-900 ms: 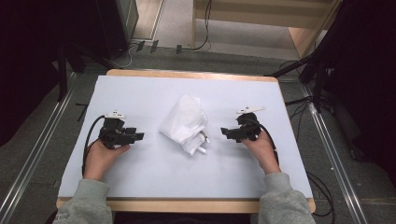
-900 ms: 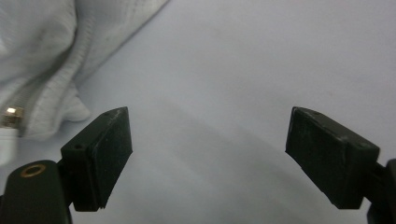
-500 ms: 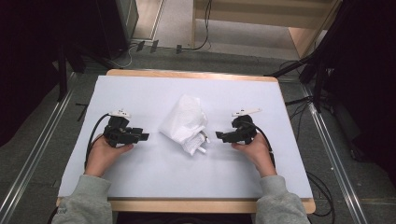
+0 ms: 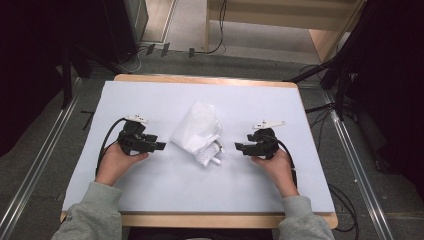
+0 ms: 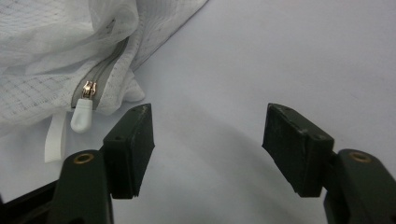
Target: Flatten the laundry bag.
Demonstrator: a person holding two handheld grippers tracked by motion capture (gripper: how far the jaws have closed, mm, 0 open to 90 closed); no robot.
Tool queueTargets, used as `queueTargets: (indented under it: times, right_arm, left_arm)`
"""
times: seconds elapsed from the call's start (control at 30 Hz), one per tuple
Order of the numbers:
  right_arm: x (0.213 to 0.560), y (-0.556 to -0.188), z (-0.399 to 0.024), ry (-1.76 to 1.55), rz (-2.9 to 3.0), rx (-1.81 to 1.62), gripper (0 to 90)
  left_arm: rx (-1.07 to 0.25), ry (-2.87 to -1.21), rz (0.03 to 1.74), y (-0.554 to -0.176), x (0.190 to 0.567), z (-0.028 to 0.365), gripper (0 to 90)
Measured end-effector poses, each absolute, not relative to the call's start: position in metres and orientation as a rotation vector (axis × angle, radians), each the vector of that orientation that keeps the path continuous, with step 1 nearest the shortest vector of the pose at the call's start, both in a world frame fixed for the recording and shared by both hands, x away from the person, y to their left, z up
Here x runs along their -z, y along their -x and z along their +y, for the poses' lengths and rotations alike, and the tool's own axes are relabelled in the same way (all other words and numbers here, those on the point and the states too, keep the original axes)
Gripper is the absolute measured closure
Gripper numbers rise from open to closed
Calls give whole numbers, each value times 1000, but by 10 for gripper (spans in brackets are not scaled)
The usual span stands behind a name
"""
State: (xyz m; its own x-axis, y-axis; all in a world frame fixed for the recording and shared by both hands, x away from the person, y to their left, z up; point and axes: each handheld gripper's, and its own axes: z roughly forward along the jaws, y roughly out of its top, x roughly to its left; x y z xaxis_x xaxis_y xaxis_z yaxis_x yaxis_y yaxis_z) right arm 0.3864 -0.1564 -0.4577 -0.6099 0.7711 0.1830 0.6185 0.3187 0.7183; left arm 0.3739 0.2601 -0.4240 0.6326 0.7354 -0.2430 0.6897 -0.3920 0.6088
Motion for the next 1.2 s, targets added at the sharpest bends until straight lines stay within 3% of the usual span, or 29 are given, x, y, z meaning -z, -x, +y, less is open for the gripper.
queueTargets:
  times: [0.27,0.93,1.2]
  right_arm:
    - [457,-383,-160,-1319,2393,-1177,407]
    - [452,-371,-143,-1209,2478,-1196,373]
    - [449,-368,-135,-1197,2489,-1198,441]
  left_arm:
    - [-48,-2160,1061,-372,416,246,435]
    - [-39,-2162,1016,-365,406,228,378]
    - [-32,-2181,992,-362,399,218,397]
